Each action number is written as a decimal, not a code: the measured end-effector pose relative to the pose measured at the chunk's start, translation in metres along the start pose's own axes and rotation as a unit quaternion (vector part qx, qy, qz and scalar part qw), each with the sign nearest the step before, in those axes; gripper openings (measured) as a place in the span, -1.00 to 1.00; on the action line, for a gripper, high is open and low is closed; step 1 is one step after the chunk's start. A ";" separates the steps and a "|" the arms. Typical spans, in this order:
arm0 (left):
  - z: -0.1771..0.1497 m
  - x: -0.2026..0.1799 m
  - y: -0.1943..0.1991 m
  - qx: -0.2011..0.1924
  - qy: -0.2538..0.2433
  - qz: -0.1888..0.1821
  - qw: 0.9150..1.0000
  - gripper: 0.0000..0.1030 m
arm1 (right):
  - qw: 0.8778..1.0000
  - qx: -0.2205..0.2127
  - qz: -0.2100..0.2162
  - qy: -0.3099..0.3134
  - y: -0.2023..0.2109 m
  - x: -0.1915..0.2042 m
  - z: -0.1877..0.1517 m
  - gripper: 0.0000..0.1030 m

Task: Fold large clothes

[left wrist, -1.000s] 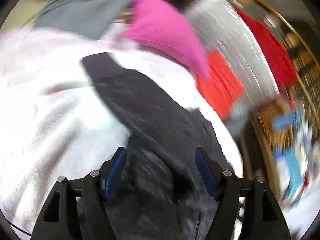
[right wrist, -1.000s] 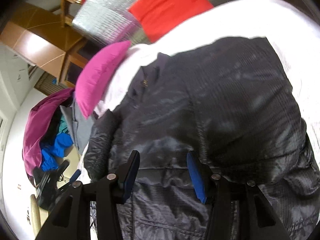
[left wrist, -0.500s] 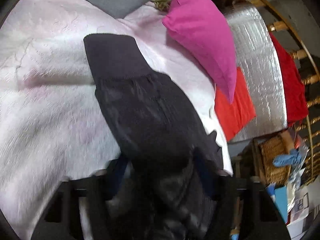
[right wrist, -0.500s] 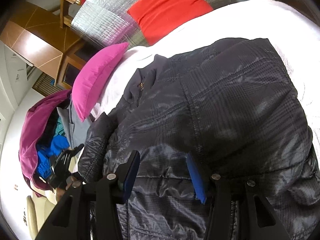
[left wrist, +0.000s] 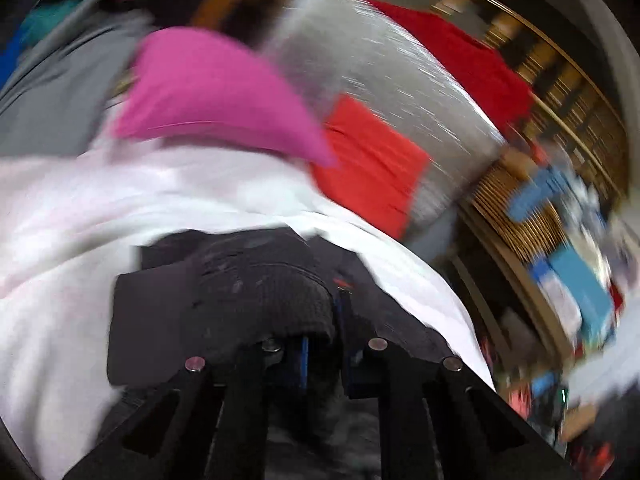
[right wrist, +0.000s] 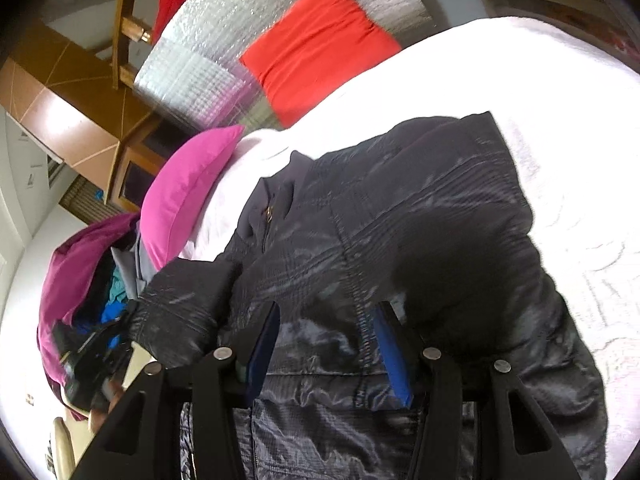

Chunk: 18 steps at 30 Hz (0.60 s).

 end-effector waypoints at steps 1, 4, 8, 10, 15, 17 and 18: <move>-0.009 -0.024 -0.003 0.010 -0.025 -0.016 1.000 -0.77 | 1.000 -0.004 0.000 -0.003 0.003 -0.002 0.002 0.03; -0.052 -0.086 -0.020 0.062 -0.089 -0.060 0.992 -0.77 | 1.000 -0.011 -0.002 -0.010 0.008 -0.007 0.006 0.03; -0.119 -0.122 -0.056 0.155 -0.173 -0.041 0.972 -0.76 | 0.999 -0.022 -0.003 -0.025 0.015 -0.013 0.012 0.03; -0.144 -0.120 -0.069 0.196 -0.179 -0.030 0.964 -0.76 | 0.999 -0.024 0.001 -0.031 0.018 -0.016 0.015 0.03; -0.142 -0.118 -0.038 0.204 -0.191 -0.026 0.960 -0.14 | 0.999 -0.030 0.000 -0.038 0.025 -0.022 0.018 0.40; -0.120 -0.113 -0.013 0.167 -0.206 -0.008 0.964 0.39 | 0.999 -0.033 0.001 -0.033 0.028 -0.021 0.018 0.40; -0.105 -0.108 0.004 0.136 -0.211 0.007 0.968 0.47 | 0.999 -0.032 0.001 -0.031 0.028 -0.019 0.017 0.40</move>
Point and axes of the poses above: each gripper's, at about its wrist camera, not at the fingertips, and y roughly against the way its jaws point, x to its left, z to its top, the point moved 9 cm from there along -y, roughly the way its jaws point, and after that the axes turned 6 degrees about -y, right-handed, at the moved point
